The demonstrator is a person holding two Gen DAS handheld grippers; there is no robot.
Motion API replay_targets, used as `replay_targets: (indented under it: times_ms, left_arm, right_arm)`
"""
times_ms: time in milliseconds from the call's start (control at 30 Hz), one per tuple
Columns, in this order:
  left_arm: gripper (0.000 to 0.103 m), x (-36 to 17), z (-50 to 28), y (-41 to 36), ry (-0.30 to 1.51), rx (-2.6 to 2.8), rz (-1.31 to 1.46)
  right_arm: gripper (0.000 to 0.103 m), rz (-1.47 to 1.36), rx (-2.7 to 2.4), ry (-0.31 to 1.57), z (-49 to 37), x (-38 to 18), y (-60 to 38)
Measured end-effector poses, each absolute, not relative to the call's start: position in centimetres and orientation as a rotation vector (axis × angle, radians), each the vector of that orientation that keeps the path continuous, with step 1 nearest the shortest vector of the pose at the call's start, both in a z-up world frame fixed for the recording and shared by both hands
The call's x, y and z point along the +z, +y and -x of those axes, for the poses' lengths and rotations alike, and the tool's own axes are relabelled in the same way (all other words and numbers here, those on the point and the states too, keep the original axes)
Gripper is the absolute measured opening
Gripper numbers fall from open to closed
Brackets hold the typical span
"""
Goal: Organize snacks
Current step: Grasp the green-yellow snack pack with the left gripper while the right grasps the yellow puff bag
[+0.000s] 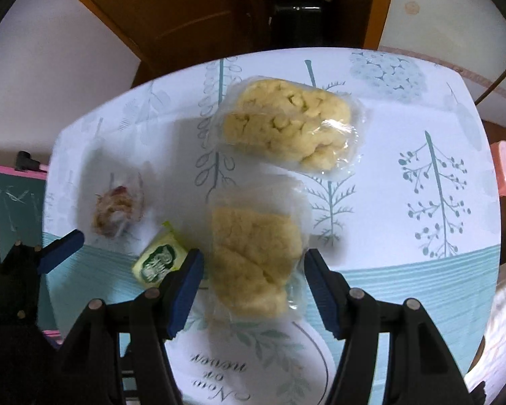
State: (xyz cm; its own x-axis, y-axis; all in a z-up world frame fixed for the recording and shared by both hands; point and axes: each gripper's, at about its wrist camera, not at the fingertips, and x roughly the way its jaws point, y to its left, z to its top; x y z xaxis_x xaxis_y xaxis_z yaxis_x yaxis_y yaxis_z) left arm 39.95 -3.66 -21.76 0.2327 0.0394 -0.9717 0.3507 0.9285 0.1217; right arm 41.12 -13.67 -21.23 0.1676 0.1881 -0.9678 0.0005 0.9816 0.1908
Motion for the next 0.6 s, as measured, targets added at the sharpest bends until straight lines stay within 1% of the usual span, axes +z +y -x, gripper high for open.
replay_targets:
  times_ms: [67, 200, 267, 333, 367, 400, 433, 467, 600]
  left_arm:
    - [0.094, -22.5, -40.1, -3.3, 1.337, -0.217, -0.329]
    - [0.091, -23.4, -40.3, -2.9, 1.348, -0.226, -0.301]
    - [0.087, -23.6, -40.1, -3.1, 1.346, -0.233, -0.302]
    - [0.079, -23.7, -39.9, -3.6, 1.349, -0.240, -0.303]
    - [0.071, -23.9, -39.8, -3.9, 1.356, -0.246, -0.303]
    - [0.059, -23.9, -39.7, -4.0, 1.350, -0.251, -0.291]
    - [0.050, -23.9, -39.6, -4.1, 1.345, -0.264, -0.273]
    - [0.037, -23.8, -39.5, -4.2, 1.351, -0.291, -0.236]
    - [0.036, -23.6, -38.5, -4.9, 1.343, -0.262, -0.258]
  right_arm:
    - [0.062, -0.139, 0.118, 1.409, -41.1, -21.8, -13.5]
    - [0.054, -0.156, 0.107, 1.402, -40.5, -22.1, -14.5]
    - [0.050, -0.167, 0.103, 1.401, -40.0, -22.1, -15.2]
    - [0.048, -0.166, 0.097, 1.399, -39.4, -22.1, -15.8]
    - [0.048, -0.164, 0.093, 1.399, -39.0, -22.1, -16.3]
    - [0.048, -0.160, 0.090, 1.398, -38.5, -22.0, -16.6]
    - [0.048, -0.158, 0.089, 1.398, -38.0, -21.8, -17.3]
    - [0.047, -0.157, 0.088, 1.397, -37.5, -21.7, -17.6]
    - [0.047, -0.160, 0.081, 1.401, -36.2, -21.4, -18.5]
